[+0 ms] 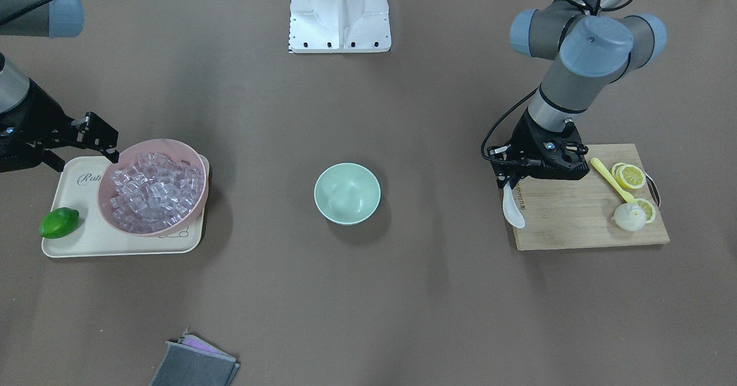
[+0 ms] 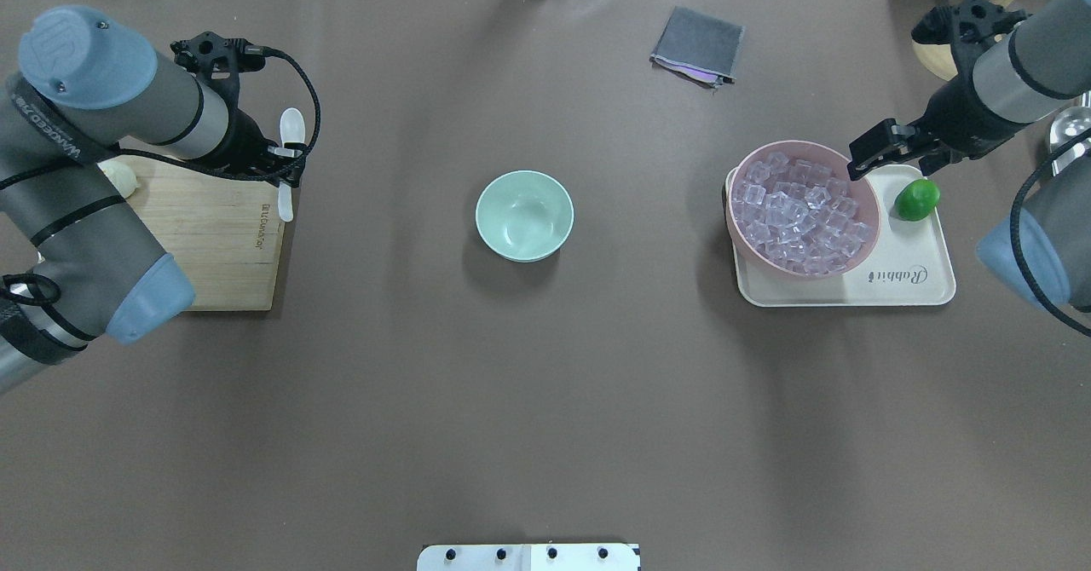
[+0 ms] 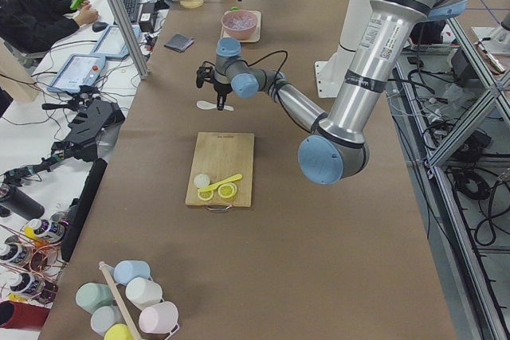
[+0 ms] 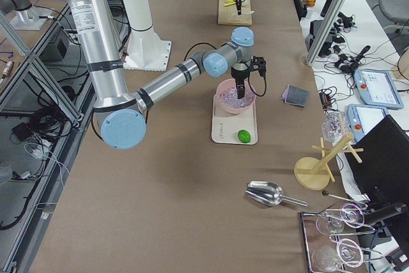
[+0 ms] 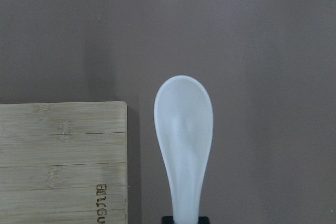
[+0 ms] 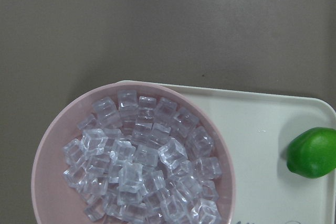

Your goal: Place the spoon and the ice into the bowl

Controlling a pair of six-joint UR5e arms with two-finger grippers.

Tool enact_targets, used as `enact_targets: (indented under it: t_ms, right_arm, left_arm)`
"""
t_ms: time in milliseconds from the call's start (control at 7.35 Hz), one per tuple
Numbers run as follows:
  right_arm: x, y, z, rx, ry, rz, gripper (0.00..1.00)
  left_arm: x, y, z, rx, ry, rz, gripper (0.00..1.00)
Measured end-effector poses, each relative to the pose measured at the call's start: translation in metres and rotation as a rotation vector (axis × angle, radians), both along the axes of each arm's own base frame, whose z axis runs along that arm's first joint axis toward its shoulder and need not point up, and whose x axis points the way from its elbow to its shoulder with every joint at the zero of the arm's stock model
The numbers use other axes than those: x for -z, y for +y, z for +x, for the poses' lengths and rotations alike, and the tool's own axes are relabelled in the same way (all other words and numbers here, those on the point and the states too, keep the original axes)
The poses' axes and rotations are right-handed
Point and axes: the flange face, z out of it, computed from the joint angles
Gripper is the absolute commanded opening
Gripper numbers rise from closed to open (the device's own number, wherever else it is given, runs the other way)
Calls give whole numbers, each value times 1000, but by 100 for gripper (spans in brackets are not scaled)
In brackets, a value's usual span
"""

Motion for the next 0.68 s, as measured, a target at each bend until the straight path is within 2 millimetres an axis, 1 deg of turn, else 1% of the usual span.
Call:
enact_targets:
  t_ms: [136,408,544,680]
  right_arm:
    - [-1,-1,-20,-2,4,16,100]
    - [10,-13,-57,-15,-3,34,100]
    - [13,-15,-70,-19,0,35,100]
    - [12,-14,-79,-18,8,37,100]
  left_arm:
    - [3,-1,1,1,0,1,0]
    - [4,-2,1,1,0,0,0]
    - [4,-3,1,2,-1,-1,0]
    - [3,-3,1,3,-2,-2,0]
